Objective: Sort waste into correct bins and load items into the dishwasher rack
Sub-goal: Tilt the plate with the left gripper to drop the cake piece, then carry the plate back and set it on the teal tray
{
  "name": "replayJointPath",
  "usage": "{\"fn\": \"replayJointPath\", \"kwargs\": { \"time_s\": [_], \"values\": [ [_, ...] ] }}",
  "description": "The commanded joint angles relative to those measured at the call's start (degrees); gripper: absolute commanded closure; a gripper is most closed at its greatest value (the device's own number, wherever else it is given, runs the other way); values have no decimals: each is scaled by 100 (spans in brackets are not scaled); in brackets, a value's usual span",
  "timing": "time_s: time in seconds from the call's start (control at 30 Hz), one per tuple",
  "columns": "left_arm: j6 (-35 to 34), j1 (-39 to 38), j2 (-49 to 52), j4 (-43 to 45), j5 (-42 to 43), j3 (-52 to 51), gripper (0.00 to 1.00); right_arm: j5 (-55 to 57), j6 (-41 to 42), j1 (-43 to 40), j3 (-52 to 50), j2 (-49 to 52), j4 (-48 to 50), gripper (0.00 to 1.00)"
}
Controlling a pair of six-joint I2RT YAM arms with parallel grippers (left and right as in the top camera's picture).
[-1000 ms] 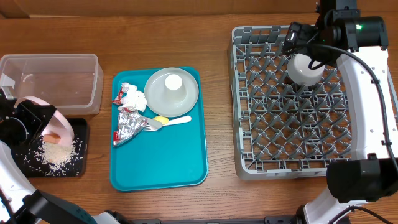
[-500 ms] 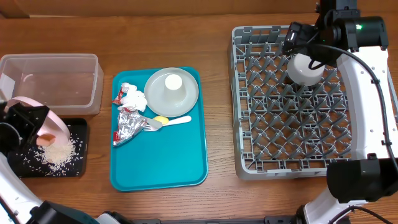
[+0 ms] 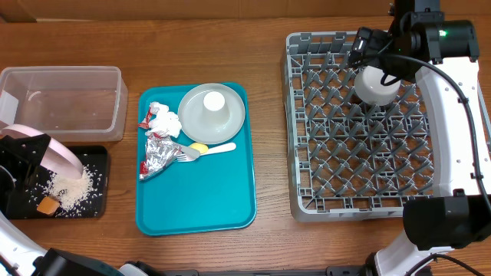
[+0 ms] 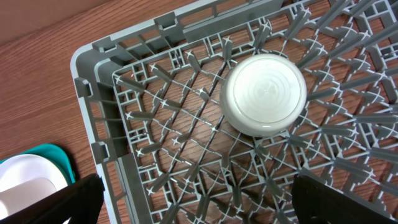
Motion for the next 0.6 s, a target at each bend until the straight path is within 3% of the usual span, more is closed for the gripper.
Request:
{"fn": "replayJointPath", "kwargs": {
  "time_s": [0.0, 0.17, 0.33, 0.57],
  "values": [
    [142, -140, -289, -15, 212, 129, 96, 44, 24, 11, 17, -59, 33, 0],
    [144, -514, -844, -4, 131, 131, 96, 44, 24, 11, 17, -59, 33, 0],
    [101, -1305, -1639, -7, -623, 131, 96, 44, 24, 11, 17, -59, 35, 0],
    [105, -3497, -2267, -413, -2435, 131, 96, 44, 24, 11, 17, -59, 33, 0]
  ]
}}
